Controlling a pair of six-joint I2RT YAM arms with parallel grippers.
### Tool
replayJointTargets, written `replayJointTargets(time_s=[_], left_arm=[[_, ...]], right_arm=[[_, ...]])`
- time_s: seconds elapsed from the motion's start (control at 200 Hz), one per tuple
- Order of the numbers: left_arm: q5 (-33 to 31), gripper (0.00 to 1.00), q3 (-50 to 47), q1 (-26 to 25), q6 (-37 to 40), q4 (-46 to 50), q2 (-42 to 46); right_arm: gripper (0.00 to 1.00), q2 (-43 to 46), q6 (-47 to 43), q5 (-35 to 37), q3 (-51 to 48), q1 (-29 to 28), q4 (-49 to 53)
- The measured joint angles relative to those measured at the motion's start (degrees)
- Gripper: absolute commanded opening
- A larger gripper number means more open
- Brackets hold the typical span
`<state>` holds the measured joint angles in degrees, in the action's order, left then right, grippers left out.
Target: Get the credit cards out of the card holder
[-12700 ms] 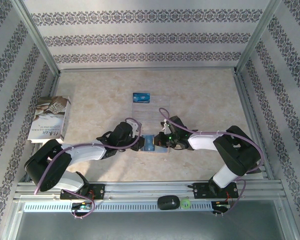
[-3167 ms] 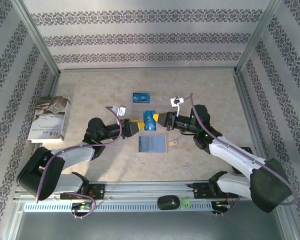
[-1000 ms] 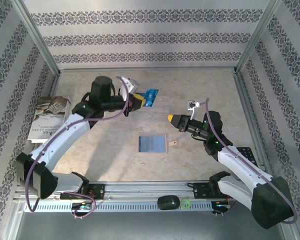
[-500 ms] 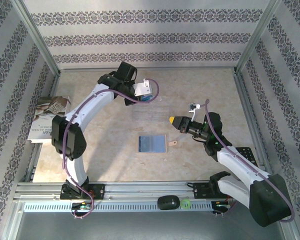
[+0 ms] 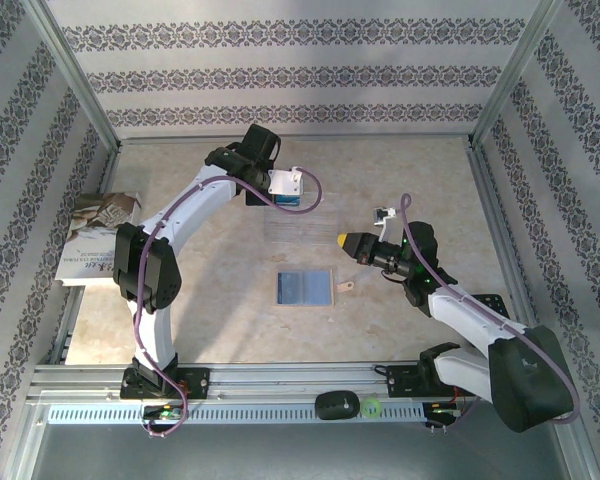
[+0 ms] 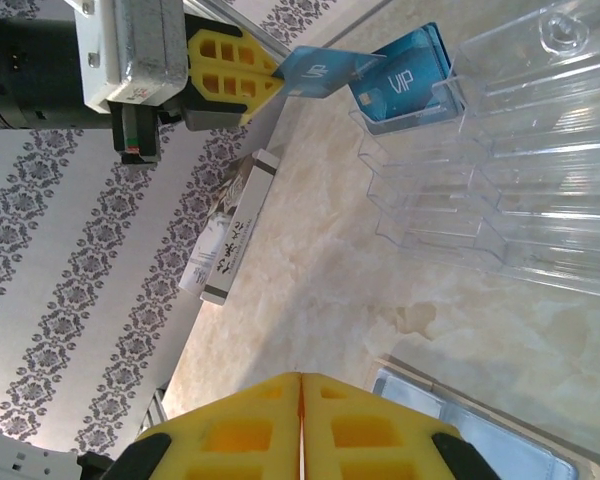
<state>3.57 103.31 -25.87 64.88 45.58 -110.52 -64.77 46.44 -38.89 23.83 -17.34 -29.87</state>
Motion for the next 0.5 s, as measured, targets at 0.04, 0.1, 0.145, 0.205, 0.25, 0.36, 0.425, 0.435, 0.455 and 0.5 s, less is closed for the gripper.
replayJointTargets(time_s=[0.04, 0.1, 0.145, 0.205, 0.25, 0.36, 0.425, 0.435, 0.455, 0.5], left_arm=[[0.0, 0.00, 0.1, 0.0, 0.4, -0.1, -0.1], [-0.2, 0.00, 0.1, 0.0, 0.9, -0.2, -0.3], [-0.2, 0.00, 0.2, 0.0, 1.0, -0.2, -0.4], [-0.3, 0.00, 0.2, 0.0, 1.3, -0.3, -0.8], [-0.3, 0.00, 0.2, 0.0, 1.4, -0.6, -1.1], [-0.2, 0.00, 0.2, 0.0, 1.6, -1.2, -1.8], [-0.3, 0.00, 0.2, 0.0, 1.8, -1.5, -2.1], [-0.3, 0.00, 0.2, 0.0, 1.8, -1.6, -2.1], [-0.3, 0.00, 0.2, -0.1, 1.9, -1.6, -2.1], [-0.4, 0.00, 0.2, -0.2, 2.1, -1.8, -2.2]], right_arm=[[0.09, -0.3, 0.2, -0.1, 0.0, 0.0, -0.3], [0.09, -0.6, 0.2, -0.2, 0.0, 0.0, -0.5], [0.09, -0.7, 0.3, -0.2, 0.0, 0.0, -0.6], [0.09, -0.7, 0.3, -0.2, 0.0, 0.0, -0.8], [0.09, -0.7, 0.4, -0.2, 0.0, 0.0, -0.9], [0.09, -0.7, 0.4, -0.2, 0.0, 0.0, -0.9], [0.09, -0.6, 0.4, -0.2, 0.0, 0.0, -0.9], [0.09, -0.7, 0.4, -0.2, 0.0, 0.0, -0.9], [0.09, -0.7, 0.4, -0.2, 0.0, 0.0, -0.9], [0.09, -0.7, 0.4, -0.2, 0.0, 0.0, -0.9]])
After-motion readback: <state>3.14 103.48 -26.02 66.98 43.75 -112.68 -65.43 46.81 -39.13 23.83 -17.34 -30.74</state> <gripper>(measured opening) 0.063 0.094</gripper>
